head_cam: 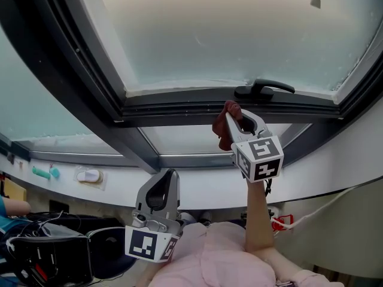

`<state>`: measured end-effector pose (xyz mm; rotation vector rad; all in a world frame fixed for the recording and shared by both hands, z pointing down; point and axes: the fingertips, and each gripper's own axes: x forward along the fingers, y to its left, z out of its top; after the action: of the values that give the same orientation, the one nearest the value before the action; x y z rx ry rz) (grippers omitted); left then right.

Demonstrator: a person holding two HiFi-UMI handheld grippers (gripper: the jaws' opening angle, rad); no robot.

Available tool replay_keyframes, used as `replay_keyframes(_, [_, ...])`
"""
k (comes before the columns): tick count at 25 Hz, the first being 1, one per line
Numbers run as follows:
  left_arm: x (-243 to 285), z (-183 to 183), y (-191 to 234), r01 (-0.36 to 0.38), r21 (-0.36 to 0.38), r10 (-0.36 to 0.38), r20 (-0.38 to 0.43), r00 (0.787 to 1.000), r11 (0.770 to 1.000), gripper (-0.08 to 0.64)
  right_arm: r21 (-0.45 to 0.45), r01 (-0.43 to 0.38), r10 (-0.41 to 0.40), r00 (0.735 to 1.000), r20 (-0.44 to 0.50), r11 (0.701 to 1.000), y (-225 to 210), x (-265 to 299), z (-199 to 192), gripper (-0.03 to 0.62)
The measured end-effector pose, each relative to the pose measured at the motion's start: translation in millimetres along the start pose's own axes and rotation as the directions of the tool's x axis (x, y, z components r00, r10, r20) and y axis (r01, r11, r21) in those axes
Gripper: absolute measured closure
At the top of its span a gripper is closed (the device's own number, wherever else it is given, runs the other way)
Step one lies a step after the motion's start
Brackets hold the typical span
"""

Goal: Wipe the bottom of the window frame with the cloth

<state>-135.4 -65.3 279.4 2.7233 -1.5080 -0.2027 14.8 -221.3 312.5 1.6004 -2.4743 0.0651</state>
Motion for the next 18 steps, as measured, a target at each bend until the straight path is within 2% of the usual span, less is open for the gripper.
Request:
replay_keyframes(10, [-2, 0, -19, -0.019, 0.006, 0.019, 0.007, 1.0, 1.0, 0.56, 0.024, 0.014, -0.014, 1.0, 0.021, 1.0, -24, -19, -4, 0.538])
replay_keyframes(18, [-3, -2, -13, 0.003, -0.004, -0.003, 0.003, 1.0, 1.0, 0.56, 0.042, 0.079, -0.08, 0.997, 0.016, 0.996, -40, -23, -7, 0.538])
